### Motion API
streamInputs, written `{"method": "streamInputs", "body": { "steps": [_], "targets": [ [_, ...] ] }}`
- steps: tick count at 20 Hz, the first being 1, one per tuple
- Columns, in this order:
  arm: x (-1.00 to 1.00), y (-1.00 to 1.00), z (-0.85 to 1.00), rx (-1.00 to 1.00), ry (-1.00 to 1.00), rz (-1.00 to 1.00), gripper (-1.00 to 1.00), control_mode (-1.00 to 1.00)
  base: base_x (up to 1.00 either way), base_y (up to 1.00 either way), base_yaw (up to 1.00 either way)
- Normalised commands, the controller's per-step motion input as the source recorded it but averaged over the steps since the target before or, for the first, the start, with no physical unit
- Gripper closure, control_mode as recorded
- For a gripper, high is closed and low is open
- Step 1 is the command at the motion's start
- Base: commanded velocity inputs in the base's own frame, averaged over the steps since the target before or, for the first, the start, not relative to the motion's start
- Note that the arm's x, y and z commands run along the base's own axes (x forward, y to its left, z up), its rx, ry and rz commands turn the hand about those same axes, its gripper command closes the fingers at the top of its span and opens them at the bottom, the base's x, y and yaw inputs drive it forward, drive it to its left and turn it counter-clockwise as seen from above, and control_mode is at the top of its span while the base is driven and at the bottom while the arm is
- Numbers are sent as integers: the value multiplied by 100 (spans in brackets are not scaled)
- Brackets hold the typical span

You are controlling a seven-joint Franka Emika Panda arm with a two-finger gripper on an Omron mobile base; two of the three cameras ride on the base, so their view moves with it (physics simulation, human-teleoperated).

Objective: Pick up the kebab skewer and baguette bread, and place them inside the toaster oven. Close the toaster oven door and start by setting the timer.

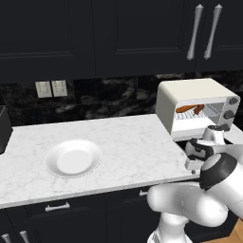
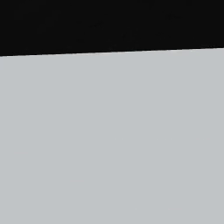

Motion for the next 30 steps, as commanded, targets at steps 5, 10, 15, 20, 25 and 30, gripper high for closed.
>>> {"method": "streamInputs", "body": {
  "steps": [5, 10, 15, 20, 25, 30],
  "targets": [
    [64, 4, 10, 0, -13, -1, -100, -100, 0, 0, 0],
    [52, 17, 6, 0, -31, -1, -100, -100, 0, 0, 0],
    [51, 37, 0, 0, -49, 0, -100, -100, 0, 0, 0],
    [64, 32, 0, 0, -60, 0, -100, -100, 0, 0, 0],
    [77, 17, 15, -4, -45, 0, -100, -100, 0, 0, 0],
    [70, 2, 27, -10, -27, 0, -100, -100, 0, 0, 0]
  ]
}}
